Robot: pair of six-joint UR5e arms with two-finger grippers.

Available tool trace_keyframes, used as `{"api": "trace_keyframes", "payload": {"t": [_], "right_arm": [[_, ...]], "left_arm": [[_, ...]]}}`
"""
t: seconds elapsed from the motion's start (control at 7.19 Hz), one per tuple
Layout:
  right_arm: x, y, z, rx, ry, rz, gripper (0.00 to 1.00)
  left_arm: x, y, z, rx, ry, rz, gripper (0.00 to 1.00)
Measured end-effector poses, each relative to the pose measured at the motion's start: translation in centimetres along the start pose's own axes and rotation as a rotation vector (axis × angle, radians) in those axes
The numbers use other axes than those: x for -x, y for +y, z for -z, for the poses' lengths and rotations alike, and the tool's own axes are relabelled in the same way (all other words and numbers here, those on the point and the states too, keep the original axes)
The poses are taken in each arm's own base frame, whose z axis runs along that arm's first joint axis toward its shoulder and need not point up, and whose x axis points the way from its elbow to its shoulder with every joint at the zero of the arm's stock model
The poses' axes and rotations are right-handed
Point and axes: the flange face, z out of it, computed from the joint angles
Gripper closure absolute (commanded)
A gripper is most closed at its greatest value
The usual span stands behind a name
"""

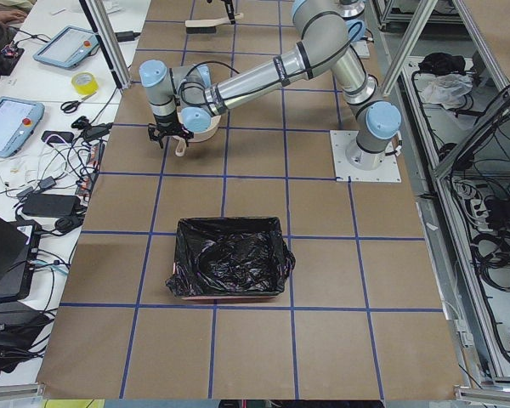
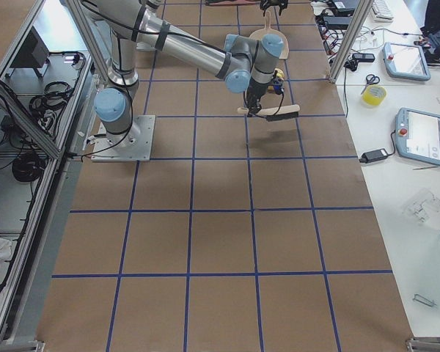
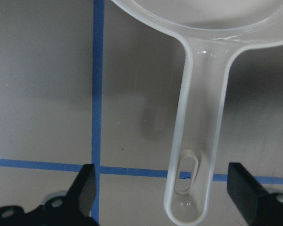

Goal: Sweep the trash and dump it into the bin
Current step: 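Move the brush with the right gripper behind the trash pile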

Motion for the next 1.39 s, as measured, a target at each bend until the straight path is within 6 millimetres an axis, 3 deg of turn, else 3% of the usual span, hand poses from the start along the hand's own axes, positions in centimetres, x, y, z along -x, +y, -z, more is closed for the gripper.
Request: {"api": "trace_keyframes", "payload": {"t": [0.28, 0.42, 0.56, 0.83, 1.11, 1.39], "right_arm": [[6.2, -0.6, -0.2, 0.017, 0.022, -0.023, 0.96], [8.8, -1.2, -0.3, 0.027, 0.026, -0.037, 0.96], [11.5, -1.8, -0.7, 0.040, 0.031, -0.051, 0.96], [15.7, -3.0, -1.5, 0.049, 0.035, -0.074, 0.97], [18.7, -3.2, -2.1, 0.052, 0.026, -0.085, 0.97], [20.9, -3.1, -2.9, 0.066, 0.001, -0.101, 0.98]], "left_arm": [[-0.1, 0.0, -1.0, -0.030, 0.015, -0.008, 0.16], [-0.2, -0.6, -1.3, -0.032, 0.022, -0.018, 0.26], [-0.5, -1.0, -1.6, -0.034, 0.030, -0.028, 0.27], [-1.0, -1.2, -1.7, -0.032, 0.037, -0.051, 0.39], [-1.2, -1.3, -1.3, -0.033, 0.034, -0.059, 0.80], [-1.3, -1.3, -0.9, -0.034, 0.033, -0.059, 0.96]]}}
